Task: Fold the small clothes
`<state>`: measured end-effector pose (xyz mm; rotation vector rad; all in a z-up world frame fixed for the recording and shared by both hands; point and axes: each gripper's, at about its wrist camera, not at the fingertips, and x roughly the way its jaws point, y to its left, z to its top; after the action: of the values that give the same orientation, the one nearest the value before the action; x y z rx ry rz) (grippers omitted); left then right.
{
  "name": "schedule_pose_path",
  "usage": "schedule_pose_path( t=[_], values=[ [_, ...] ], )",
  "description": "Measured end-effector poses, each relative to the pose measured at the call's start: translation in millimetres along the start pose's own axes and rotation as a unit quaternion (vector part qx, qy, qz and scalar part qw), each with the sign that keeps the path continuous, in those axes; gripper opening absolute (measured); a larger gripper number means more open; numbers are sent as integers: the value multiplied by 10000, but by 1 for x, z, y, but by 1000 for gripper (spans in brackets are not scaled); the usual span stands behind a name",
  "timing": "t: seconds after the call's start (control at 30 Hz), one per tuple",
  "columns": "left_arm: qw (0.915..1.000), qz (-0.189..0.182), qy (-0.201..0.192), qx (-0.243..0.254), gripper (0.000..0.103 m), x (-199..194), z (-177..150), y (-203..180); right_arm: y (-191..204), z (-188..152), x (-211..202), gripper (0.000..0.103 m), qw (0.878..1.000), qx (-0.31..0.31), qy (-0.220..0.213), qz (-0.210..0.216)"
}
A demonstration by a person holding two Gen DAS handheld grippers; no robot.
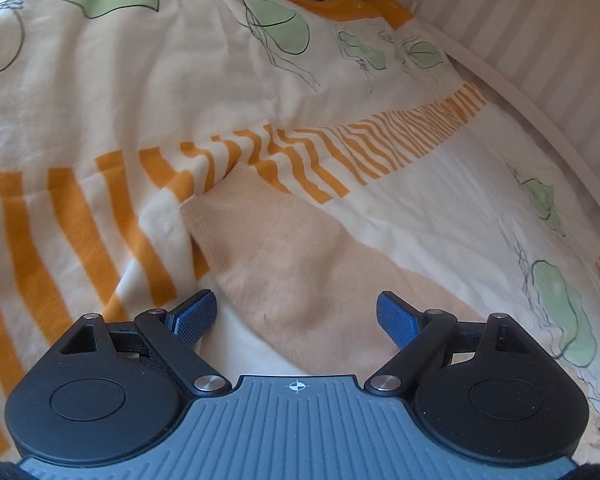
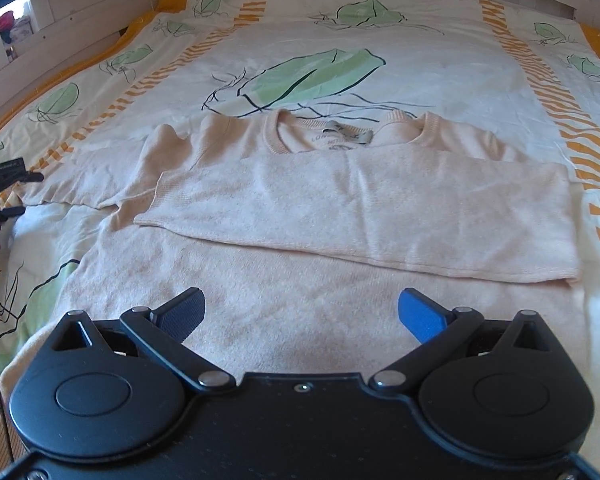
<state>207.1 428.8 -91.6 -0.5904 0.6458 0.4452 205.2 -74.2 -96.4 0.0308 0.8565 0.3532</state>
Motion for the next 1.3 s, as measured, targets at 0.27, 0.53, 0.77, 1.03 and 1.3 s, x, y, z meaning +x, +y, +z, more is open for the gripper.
schedule_pose_path(
  t=[0.27, 0.53, 0.77, 1.03, 1.3],
  values=[
    [9997, -76, -96, -204, 82, 10, 12, 2, 0, -5, 5, 103, 9999, 97, 112, -17],
    [9996, 147, -199, -127, 9, -5, 21, -4, -6, -5, 0, 103, 9996, 266, 21, 5],
    [9957, -269, -724, 514, 8, -61, 27, -79, -17, -11, -14, 103, 9991, 394, -131, 7],
    [9721, -1471, -1049, 1496, 8, -131, 6, -216, -40, -27, -33, 103, 9963, 794, -342, 7],
    [9442, -2250, -592, 2331, 8, -142, -75, -330, -74, -42, -51, 103, 9883, 1394, -622, 10]
  ],
)
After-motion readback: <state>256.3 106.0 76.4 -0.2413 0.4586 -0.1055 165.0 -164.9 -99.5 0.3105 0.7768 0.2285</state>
